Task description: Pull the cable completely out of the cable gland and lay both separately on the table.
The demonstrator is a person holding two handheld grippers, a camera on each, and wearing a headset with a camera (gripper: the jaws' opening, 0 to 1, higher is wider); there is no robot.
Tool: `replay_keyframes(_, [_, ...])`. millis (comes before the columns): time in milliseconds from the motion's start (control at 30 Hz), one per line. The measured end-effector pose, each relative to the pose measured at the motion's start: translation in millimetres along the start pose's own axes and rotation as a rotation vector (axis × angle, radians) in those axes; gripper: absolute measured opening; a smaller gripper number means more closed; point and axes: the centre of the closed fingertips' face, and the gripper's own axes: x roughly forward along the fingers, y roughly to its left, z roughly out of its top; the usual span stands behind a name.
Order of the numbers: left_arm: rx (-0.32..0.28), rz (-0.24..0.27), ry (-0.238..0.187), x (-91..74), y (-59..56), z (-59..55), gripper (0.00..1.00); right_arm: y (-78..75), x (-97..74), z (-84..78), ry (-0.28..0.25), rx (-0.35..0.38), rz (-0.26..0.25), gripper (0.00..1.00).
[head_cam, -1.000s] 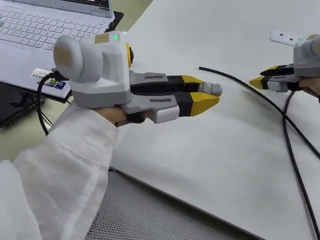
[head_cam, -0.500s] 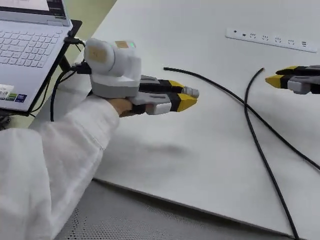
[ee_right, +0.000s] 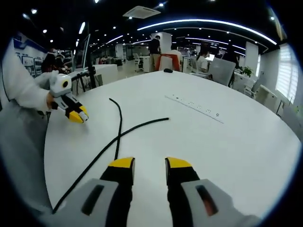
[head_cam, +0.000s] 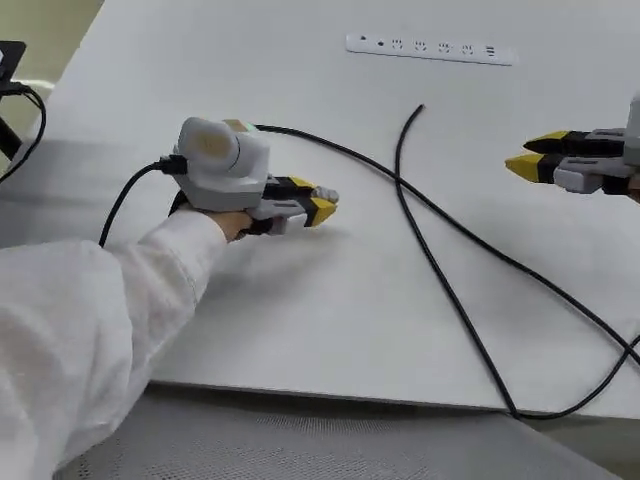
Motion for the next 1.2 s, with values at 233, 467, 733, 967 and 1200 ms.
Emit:
replay_keyframes(233, [0.073, 0.029, 0.070, 21.0, 9.3, -16.0, 0.17, -0.1, -47.2, -20.2, -0.059, 0.074, -0.093, 0.26])
replay_keyframes(467, [0.093, 0.033, 0.088, 27.5, 9.2, -20.6, 0.18, 17.6, -88.2, -16.8, -0.159, 0.128, -0.164, 0.27])
replay_keyframes(733, [0.100, 0.056, 0.081, 26.1, 13.4, -19.5, 0.18, 66.1, -112.3, -14.1, -0.223, 0.164, -0.204, 0.27])
replay_keyframes(967, [0.117, 0.070, 0.113, 4.3, 10.7, -23.0, 0.27, 90.0, -114.6, -8.2, -0.267, 0.211, -0.208, 0.28])
replay_keyframes(1200, [0.085, 0.061, 0.078, -52.1, -3.3, 0.1, 0.58, 104.5, -111.6, -3.7, -0.224, 0.207, -0.171, 0.41])
